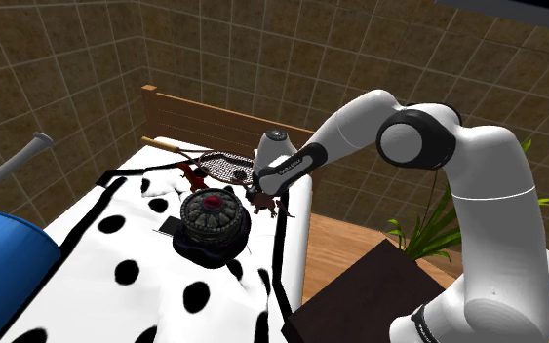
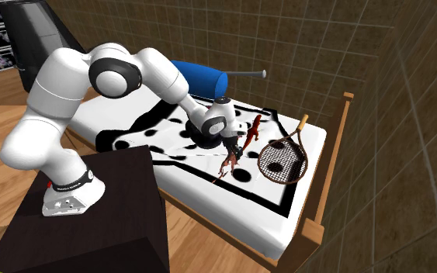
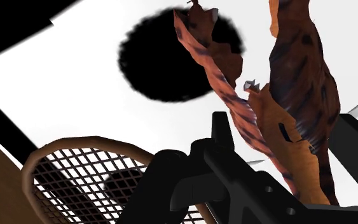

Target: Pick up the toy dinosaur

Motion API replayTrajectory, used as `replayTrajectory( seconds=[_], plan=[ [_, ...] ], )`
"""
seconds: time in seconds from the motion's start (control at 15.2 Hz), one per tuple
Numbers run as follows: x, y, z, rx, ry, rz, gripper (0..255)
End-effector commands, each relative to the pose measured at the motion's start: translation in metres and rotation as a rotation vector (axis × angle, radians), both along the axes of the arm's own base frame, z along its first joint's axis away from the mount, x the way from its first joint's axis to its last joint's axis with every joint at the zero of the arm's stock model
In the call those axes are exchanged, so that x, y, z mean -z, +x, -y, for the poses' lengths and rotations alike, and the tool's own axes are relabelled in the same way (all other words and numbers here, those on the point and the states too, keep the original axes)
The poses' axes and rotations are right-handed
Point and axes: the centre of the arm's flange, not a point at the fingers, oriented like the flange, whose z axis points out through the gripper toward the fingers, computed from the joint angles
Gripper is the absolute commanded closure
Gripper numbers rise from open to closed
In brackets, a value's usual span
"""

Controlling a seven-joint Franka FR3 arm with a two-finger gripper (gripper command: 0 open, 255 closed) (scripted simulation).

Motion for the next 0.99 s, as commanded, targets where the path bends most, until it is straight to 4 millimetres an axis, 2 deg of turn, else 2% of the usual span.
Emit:
replayTrajectory(
  seconds=[0.0, 0.4, 0.92],
  plan=[
    [0.001, 0.000, 0.000, 0.000, 0.000, -0.002, 255],
    [0.001, 0.000, 0.000, 0.000, 0.000, -0.002, 255],
    [-0.042, 0.000, 0.000, 0.000, 0.000, -0.002, 255]
  ],
)
